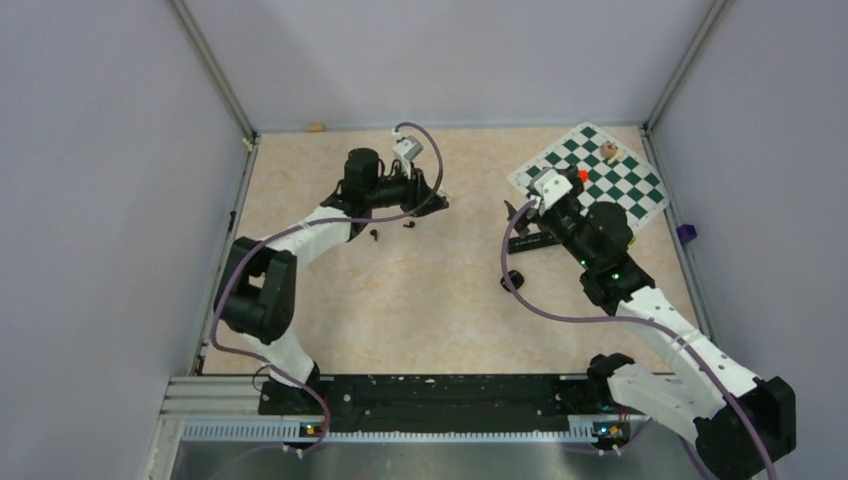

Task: Insert the wireless bluetooth earbuds into the charging case
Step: Place the charging case at the center of the board.

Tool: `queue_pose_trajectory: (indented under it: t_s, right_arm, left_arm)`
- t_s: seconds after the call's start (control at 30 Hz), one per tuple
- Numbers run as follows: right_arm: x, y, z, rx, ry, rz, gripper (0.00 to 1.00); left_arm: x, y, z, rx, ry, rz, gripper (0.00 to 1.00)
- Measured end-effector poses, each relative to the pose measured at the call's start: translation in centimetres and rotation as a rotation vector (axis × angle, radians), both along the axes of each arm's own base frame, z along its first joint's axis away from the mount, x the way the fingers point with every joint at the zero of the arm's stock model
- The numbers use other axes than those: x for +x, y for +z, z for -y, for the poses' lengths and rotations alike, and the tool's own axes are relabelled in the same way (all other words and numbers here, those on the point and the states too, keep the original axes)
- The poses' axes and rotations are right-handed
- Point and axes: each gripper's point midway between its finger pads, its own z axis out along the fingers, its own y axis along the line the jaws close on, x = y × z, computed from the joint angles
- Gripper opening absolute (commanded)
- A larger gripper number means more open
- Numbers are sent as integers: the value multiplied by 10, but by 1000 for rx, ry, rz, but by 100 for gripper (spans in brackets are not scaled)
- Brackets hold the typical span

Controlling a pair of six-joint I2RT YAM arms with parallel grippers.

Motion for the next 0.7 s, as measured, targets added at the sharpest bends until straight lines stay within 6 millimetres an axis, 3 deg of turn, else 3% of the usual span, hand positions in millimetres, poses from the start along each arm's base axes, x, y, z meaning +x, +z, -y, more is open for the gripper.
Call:
queue_pose_trajectory:
  t_s: [0.07, 0.3, 0.47, 0.7]
  right_arm:
    - [4, -10, 5, -20, -29, -11, 99]
    - [16, -13, 19, -33, -94, 27, 99]
    - [20, -22, 24, -40, -117, 25, 99]
    - [21, -24, 27, -48, -127, 35, 99]
  left_arm:
    - [16, -15, 7, 10, 35, -55, 0]
    - [71, -61, 43, 57, 129, -211, 0]
    - [89, -98, 64, 92, 171, -329, 0]
    - [94, -145, 66, 199, 242, -448, 13]
